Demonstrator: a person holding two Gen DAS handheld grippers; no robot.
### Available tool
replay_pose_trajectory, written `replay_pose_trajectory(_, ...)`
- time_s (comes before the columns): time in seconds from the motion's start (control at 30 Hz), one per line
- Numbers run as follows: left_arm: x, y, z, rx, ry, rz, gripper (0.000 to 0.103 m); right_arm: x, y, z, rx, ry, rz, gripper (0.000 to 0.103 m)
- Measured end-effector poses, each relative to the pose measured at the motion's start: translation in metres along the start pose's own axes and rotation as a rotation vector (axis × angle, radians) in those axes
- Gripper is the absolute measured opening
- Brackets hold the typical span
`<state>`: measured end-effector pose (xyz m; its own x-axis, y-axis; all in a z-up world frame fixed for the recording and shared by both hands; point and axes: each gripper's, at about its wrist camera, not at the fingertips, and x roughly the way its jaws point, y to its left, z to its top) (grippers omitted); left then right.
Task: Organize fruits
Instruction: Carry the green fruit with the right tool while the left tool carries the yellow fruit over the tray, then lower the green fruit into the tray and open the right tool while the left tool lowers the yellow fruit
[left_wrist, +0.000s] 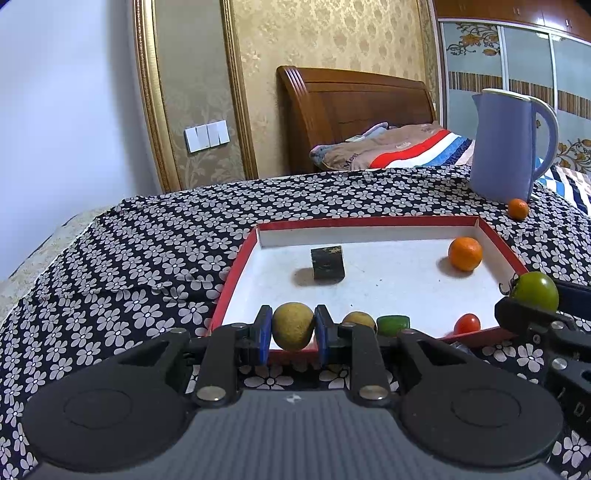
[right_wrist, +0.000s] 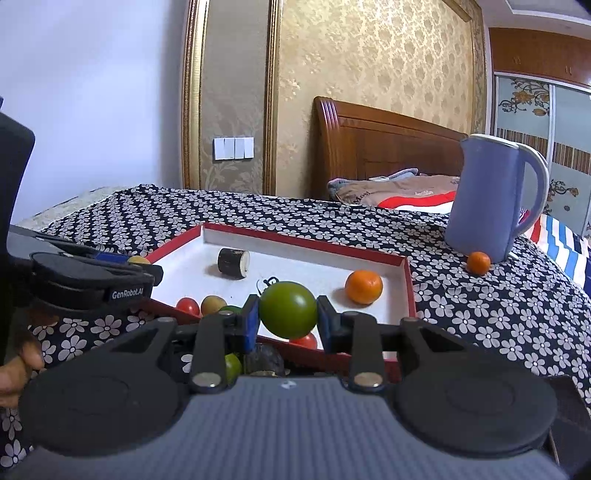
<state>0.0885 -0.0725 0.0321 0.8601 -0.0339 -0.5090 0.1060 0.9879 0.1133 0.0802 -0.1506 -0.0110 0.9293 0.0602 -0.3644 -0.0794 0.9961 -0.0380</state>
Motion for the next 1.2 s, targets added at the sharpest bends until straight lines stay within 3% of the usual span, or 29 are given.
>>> replay_pose_trajectory(1.2,0.04,-0.014,0.04,0.023,0.003,0.028,0.023,0.042,-0.017,0.033,-0.001,0.012,-0.023,0.031)
